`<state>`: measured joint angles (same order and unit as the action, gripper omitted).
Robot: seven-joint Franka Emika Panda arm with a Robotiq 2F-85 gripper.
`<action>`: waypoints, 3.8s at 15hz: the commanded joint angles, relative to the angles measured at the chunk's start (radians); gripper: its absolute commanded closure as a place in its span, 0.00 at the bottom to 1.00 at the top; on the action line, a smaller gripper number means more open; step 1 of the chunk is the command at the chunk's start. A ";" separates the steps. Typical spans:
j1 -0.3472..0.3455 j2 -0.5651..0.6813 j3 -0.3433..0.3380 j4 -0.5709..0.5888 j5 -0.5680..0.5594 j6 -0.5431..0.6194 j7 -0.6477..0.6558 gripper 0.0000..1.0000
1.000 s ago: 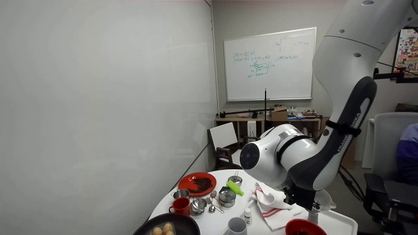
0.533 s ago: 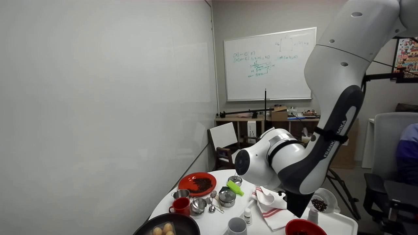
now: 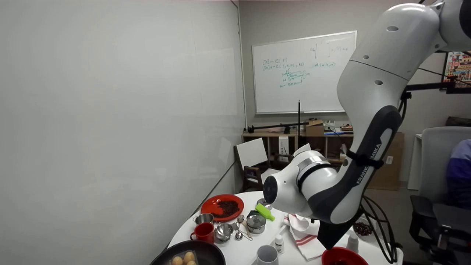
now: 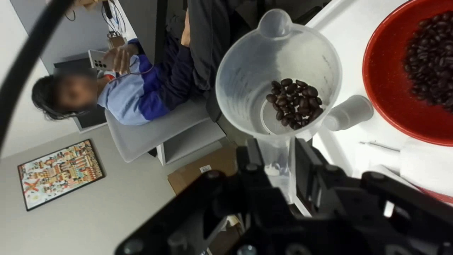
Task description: Empty the contents in the clear jar
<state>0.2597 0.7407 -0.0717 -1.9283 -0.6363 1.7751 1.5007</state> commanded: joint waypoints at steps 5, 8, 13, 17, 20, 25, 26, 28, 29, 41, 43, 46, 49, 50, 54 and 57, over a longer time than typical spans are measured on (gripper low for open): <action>0.007 0.045 -0.007 0.061 0.038 -0.105 0.185 0.91; 0.007 0.058 -0.006 0.071 0.038 -0.127 0.222 0.91; 0.014 0.091 -0.005 0.102 0.033 -0.180 0.287 0.91; 0.025 0.135 -0.011 0.154 0.031 -0.248 0.342 0.91; 0.035 0.176 -0.015 0.212 0.025 -0.316 0.392 0.91; 0.022 0.229 0.015 0.279 -0.001 -0.334 0.327 0.91; 0.022 0.244 0.019 0.292 -0.009 -0.329 0.304 0.91; 0.034 0.289 0.015 0.340 -0.020 -0.344 0.282 0.91; 0.037 0.306 0.017 0.356 -0.030 -0.336 0.265 0.91; 0.109 0.433 -0.002 0.511 -0.215 -0.425 0.238 0.91; 0.117 0.444 -0.001 0.517 -0.230 -0.451 0.247 0.91; 0.122 0.460 0.002 0.527 -0.248 -0.485 0.259 0.91; 0.122 0.473 0.001 0.538 -0.253 -0.520 0.278 0.91; 0.124 0.480 -0.001 0.545 -0.255 -0.538 0.288 0.91; 0.127 0.503 -0.001 0.566 -0.267 -0.595 0.314 0.91; 0.128 0.520 0.001 0.583 -0.278 -0.633 0.334 0.91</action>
<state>0.3749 1.2200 -0.0657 -1.3962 -0.8908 1.2046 1.8150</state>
